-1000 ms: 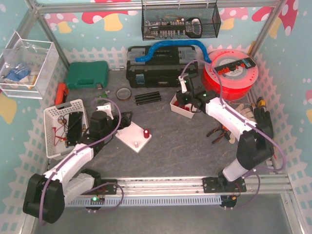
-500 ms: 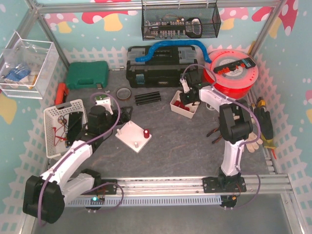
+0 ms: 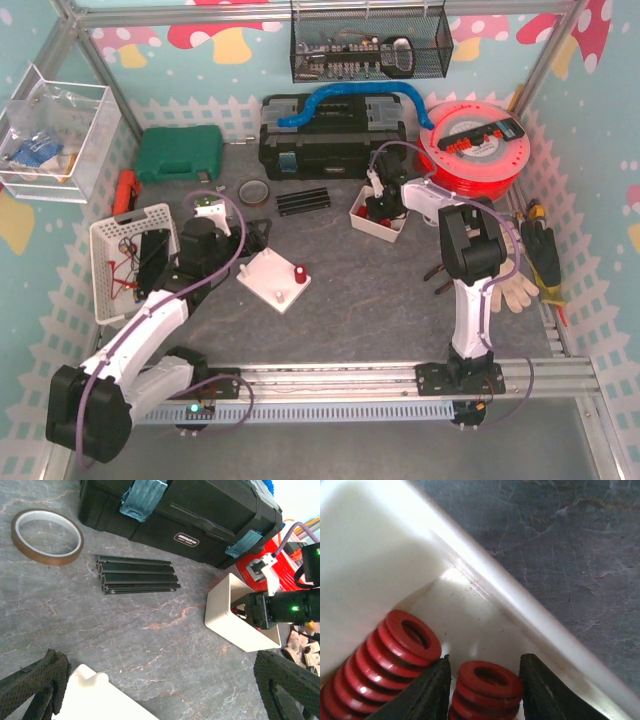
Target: Install the large spring
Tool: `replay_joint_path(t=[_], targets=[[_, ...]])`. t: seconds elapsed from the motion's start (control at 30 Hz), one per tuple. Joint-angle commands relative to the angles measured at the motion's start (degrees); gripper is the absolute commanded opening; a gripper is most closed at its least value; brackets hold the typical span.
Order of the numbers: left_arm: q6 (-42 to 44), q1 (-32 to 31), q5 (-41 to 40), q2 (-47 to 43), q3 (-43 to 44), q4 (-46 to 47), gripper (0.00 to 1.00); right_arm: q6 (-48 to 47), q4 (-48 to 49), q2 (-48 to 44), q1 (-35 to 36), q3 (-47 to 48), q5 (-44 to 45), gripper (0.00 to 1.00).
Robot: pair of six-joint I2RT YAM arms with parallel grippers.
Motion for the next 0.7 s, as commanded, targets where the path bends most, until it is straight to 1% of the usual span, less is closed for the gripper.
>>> replay_joint_path(t=[0.0,0.1,0.17,0.23,0.3,0.37,0.5,0.57,0.67], targets=[[1.14,-0.26,-0.90,-1.27,0.42,-0.52,0.99,1.50,-0.85,3.62,-0.16,0.76,1.38,0.42],[1.06,-0.26,-0.89,-1.78,0.42,-0.68,0.99,2.07,-0.81,4.25,-0.13,0.55,1.42,0.45],[1.05,-0.26,-1.22,-2.22,0.34,-0.77,0.99,2.43,-0.78,4.22,-0.17,0.49,1.30,0.45],[1.05,-0.30,-1.64,-2.65,0.20,-0.78,0.99,2.46,-0.42,3.93,-0.11,0.65,0.88,0.38],[1.00,-0.26,-1.76,-3.00,0.25,-0.87,0.99,2.46,-0.01,3.44,-0.13,0.80,0.66,0.28],[1.00,-0.26,-1.74,-3.11,0.32,-0.91,0.99,2.46,0.44,2.62,-0.09,0.95,0.24,0.20],[0.70,-0.26,-1.79,-3.11,0.34,-1.04,0.99,2.22,1.20,0.25,-0.10,0.93,-0.07,0.12],[0.50,-0.27,-1.85,-3.07,0.26,-1.05,0.99,1.96,1.37,-1.22,-0.09,0.74,0.21,0.09],[0.12,-0.26,-1.92,-3.29,0.16,-1.05,0.99,1.43,2.56,-4.14,-0.09,-0.48,0.29,0.08]])
